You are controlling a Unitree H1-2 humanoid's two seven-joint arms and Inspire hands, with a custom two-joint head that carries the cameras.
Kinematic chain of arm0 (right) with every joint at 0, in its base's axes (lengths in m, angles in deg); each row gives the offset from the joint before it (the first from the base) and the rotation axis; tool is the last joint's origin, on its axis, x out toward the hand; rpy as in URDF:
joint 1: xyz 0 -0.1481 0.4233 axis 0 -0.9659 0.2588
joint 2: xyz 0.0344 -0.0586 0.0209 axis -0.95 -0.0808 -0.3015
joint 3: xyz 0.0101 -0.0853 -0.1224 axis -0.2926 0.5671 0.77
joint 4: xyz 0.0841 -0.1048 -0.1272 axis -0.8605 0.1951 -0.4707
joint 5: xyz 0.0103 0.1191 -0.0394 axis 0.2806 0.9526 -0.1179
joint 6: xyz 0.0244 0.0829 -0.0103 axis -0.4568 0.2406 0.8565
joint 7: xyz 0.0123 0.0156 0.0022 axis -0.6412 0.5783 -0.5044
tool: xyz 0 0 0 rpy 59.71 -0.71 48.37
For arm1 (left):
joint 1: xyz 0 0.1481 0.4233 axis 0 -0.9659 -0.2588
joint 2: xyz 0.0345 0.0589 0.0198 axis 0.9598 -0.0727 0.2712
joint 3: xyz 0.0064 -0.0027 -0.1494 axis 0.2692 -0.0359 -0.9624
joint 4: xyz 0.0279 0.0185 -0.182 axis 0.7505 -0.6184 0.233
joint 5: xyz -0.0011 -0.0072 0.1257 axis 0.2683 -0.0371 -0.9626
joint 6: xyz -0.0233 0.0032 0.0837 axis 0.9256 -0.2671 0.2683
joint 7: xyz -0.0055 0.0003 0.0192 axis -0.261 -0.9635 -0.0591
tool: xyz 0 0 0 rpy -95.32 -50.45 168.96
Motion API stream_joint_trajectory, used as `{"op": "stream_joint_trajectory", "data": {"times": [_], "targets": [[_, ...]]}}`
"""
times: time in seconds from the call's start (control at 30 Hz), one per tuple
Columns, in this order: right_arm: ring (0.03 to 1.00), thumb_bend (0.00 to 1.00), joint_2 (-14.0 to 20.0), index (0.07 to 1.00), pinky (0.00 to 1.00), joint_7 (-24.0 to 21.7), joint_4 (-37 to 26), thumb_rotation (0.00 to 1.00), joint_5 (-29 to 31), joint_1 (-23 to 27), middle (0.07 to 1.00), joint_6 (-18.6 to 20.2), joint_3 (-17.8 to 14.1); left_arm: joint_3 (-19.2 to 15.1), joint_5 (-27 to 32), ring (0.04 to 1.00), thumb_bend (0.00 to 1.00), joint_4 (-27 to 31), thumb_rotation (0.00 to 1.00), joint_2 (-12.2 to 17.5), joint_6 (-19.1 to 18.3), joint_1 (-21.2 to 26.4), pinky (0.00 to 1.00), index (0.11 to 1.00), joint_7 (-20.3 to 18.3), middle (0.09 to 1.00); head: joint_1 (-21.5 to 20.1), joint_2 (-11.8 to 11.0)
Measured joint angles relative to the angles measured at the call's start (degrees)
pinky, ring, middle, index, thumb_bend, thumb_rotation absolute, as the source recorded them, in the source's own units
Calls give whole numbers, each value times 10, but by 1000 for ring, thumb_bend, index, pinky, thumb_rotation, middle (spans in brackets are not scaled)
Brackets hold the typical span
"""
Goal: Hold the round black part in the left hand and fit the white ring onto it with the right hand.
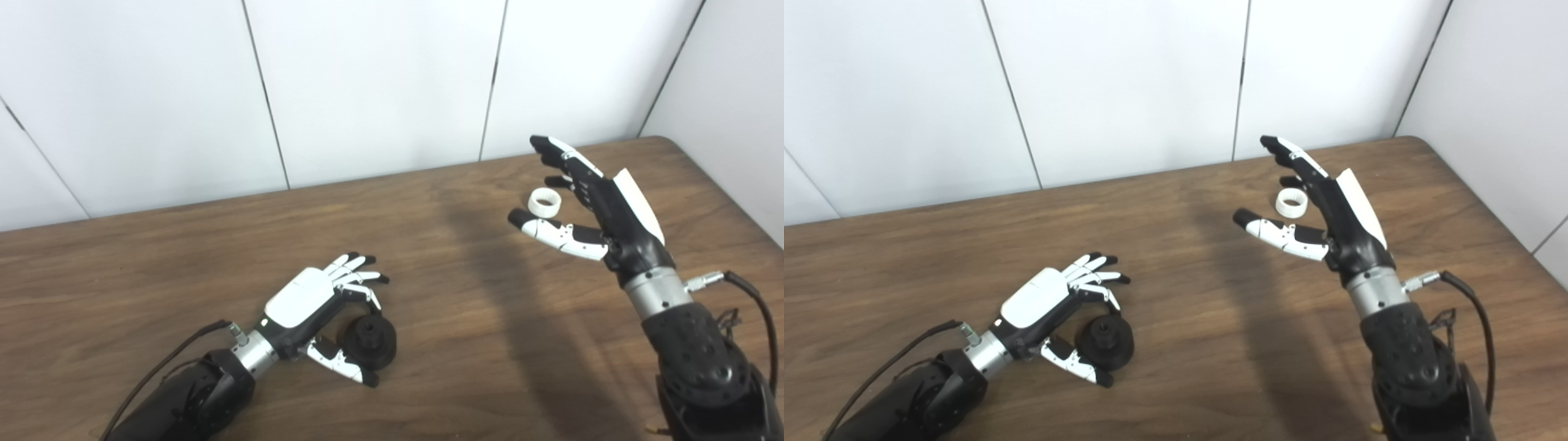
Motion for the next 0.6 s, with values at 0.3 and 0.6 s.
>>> {"op": "stream_joint_trajectory", "data": {"times": [0.3,0.6], "targets": [[847,531,65,836,735,-31,37,306,-22,49,873,20,-3,-14,19,957,524,-4,54,-9,0,-6,1000,482,-22,843,-6,-2],[894,578,121,865,814,-51,111,264,-57,74,894,14,7,-1,34,947,524,-17,53,-11,0,1,1000,482,-20,833,-20,-8]]}}
